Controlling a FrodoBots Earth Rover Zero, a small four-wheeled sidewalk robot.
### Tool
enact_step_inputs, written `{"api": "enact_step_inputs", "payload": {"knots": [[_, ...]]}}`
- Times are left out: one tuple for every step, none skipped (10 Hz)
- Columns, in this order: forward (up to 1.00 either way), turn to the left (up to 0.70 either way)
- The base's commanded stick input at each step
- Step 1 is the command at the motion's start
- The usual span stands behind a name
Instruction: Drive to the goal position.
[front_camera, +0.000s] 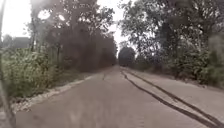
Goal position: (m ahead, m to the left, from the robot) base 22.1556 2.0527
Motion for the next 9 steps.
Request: {"api": "enact_step_inputs", "payload": {"knots": [[0.7, 0.0], [0.7, 0.0], [0.7, 0.0], [0.7, 0.0], [0.7, 0.0], [0.7, 0.0], [0.7, 0.0], [0.7, 0.0], [0.7, 0.0]]}}
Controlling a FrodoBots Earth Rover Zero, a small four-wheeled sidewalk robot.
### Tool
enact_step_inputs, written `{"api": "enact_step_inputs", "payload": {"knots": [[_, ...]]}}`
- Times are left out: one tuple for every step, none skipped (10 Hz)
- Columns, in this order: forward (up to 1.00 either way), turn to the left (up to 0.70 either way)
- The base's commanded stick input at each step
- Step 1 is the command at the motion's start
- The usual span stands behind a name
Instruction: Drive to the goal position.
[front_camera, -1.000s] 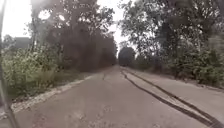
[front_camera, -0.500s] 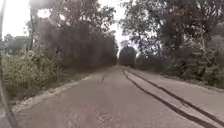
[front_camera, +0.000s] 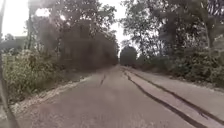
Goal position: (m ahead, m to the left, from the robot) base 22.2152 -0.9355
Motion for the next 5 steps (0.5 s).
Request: {"api": "enact_step_inputs", "payload": {"knots": [[0.7, 0.0], [0.7, 0.0], [0.7, 0.0], [0.7, 0.0], [0.7, 0.0]]}}
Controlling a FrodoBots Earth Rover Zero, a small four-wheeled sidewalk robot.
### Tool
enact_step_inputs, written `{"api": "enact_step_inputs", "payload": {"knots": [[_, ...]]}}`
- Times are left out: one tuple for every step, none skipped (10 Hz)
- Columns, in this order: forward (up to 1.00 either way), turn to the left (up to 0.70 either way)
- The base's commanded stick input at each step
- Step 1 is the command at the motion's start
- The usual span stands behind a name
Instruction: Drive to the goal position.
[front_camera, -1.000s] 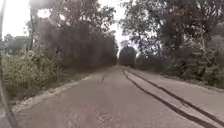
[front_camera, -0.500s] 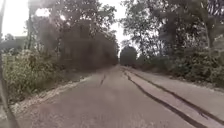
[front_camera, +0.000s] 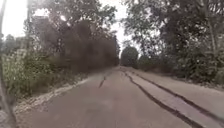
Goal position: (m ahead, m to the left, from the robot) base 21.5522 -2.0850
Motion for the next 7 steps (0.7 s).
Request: {"api": "enact_step_inputs", "payload": {"knots": [[0.7, 0.0], [0.7, 0.0], [0.7, 0.0], [0.7, 0.0], [0.7, -0.3], [0.7, -0.31], [0.7, -0.03]]}}
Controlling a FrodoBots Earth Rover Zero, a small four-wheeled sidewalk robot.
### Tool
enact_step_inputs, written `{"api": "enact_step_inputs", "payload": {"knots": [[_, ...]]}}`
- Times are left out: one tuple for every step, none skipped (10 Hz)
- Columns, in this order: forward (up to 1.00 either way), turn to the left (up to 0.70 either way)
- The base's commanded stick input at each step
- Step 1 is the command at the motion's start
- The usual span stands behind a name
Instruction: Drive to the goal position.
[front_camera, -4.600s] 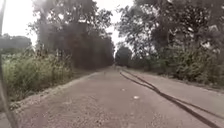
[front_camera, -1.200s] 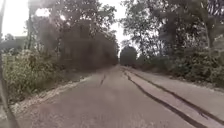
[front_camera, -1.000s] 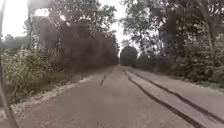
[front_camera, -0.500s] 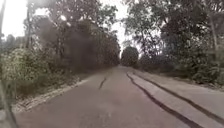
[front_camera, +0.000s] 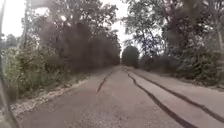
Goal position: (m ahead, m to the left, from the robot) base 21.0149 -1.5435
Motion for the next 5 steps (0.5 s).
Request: {"api": "enact_step_inputs", "payload": {"knots": [[0.7, 0.0], [0.7, 0.0], [0.7, 0.0], [0.7, 0.0], [0.7, 0.0]]}}
